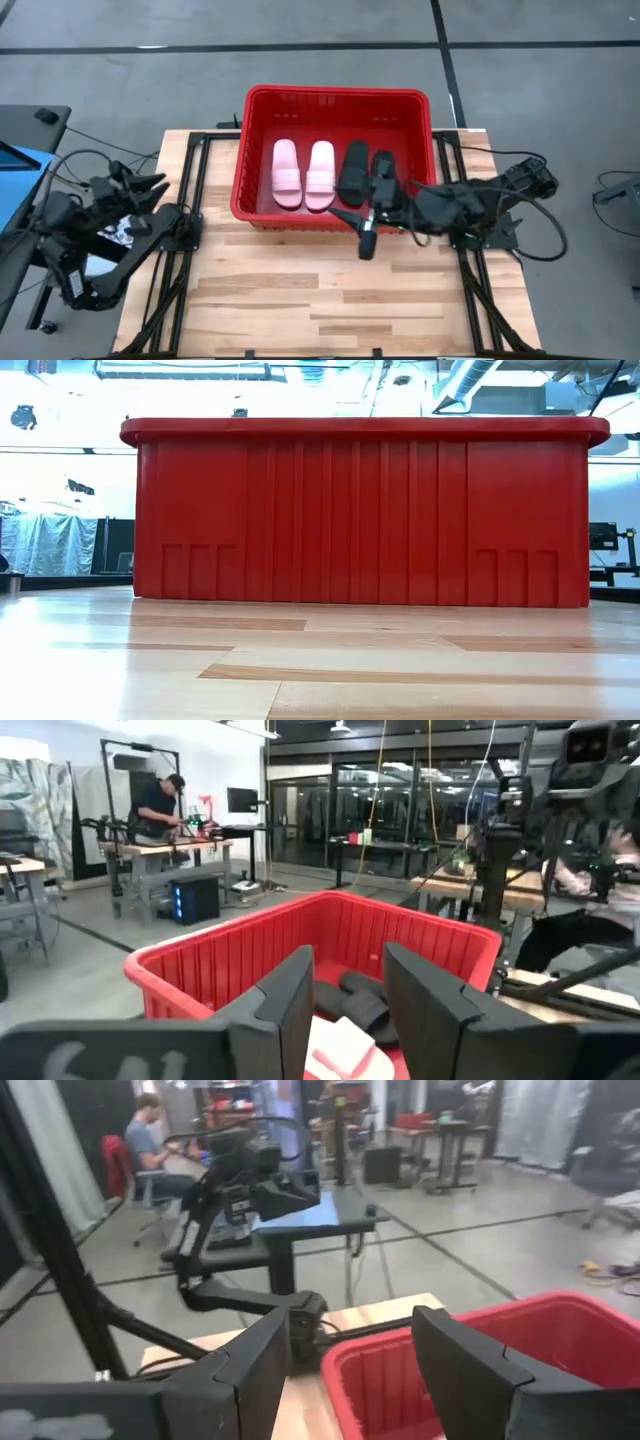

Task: Pick and place slides into bin
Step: Return to Home Position

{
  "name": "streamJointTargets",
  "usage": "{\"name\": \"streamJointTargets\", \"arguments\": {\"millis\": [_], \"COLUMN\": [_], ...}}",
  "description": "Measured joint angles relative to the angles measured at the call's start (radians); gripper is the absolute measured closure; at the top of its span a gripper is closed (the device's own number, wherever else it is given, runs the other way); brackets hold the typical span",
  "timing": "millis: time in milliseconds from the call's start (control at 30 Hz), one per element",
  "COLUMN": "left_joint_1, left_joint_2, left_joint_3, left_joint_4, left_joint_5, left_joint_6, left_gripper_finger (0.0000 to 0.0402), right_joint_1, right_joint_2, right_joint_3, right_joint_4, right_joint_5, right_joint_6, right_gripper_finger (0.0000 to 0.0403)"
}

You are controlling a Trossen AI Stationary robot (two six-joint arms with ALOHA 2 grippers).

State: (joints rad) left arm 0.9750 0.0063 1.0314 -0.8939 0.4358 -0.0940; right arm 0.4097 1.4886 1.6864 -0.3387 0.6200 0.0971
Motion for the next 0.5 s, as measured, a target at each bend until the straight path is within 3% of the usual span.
{"name": "streamJointTargets", "arguments": {"millis": [133,333,400,500], "left_joint_1": [0.061,0.155,0.171,0.173], "left_joint_2": [-0.001,-0.001,0.004,0.055], "left_joint_3": [-0.063,-0.119,-0.136,-0.146], "left_joint_4": [0.07,0.222,0.261,0.233], "left_joint_5": [-0.032,-0.186,-0.138,0.078], "left_joint_6": [-0.015,-0.032,-0.025,-0.013], "left_gripper_finger": [0.0287,0.0287,0.0287,0.0287], "right_joint_1": [0.079,0.152,0.161,0.167], "right_joint_2": [-0.073,-0.179,-0.208,-0.238], "right_joint_3": [-0.1,-0.206,-0.237,-0.265], "right_joint_4": [0.049,0.112,0.145,0.167], "right_joint_5": [0.123,0.141,0.14,0.138], "right_joint_6": [0.0,-0.018,-0.029,-0.034], "right_gripper_finger": [0.0198,0.0197,0.0199,0.02]}}
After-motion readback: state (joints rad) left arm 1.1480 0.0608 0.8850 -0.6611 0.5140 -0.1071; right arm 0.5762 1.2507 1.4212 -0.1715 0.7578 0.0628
